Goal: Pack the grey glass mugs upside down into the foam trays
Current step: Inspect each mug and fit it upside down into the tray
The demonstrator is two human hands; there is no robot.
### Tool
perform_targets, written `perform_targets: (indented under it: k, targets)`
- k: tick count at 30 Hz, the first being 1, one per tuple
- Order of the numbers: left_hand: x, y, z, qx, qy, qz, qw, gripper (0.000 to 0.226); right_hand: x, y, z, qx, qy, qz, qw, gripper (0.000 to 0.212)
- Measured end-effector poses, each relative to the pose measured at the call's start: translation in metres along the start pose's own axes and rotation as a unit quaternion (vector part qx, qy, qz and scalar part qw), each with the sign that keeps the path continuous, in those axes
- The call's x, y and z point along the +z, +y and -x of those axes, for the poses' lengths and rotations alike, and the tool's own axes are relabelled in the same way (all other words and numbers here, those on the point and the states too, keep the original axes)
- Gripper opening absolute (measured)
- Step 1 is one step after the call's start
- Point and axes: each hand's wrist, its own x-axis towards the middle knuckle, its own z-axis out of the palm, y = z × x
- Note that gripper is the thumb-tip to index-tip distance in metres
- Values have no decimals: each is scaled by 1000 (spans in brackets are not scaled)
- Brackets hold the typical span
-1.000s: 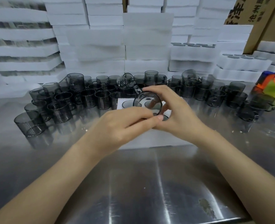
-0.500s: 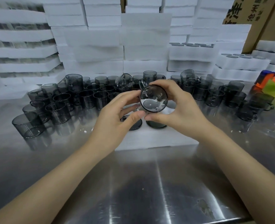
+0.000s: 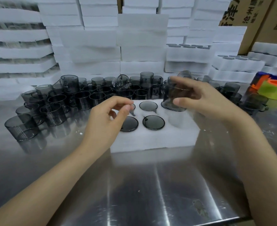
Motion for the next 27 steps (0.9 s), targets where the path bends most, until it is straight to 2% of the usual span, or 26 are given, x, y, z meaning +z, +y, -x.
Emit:
perform_targets:
  k: [3,6,15,22,25,27]
  targets:
    - [-1,-4,-2,-29,28,0,999,29,-14,10,3,68,-65,75,993,50]
    - [-2,-8,-3,-41,39,-11,998,32,-13,16,3,100,-112,78,986,46]
    - [1,-10,-2,-69,20,-31,997,28,-17,17,5,97,-141,124,977,46]
    - [2,-12,-1,-56,-2,-69,996,31,-12,14,4,88,-187,157,966,59]
    - [2,-13,-1,-49,2,-83,995,29,-14,7,6,96,-157,91,979,50]
    - [4,-16,-2,-54,8,-90,994,28,-3,2,7,70,-86,58,992,58]
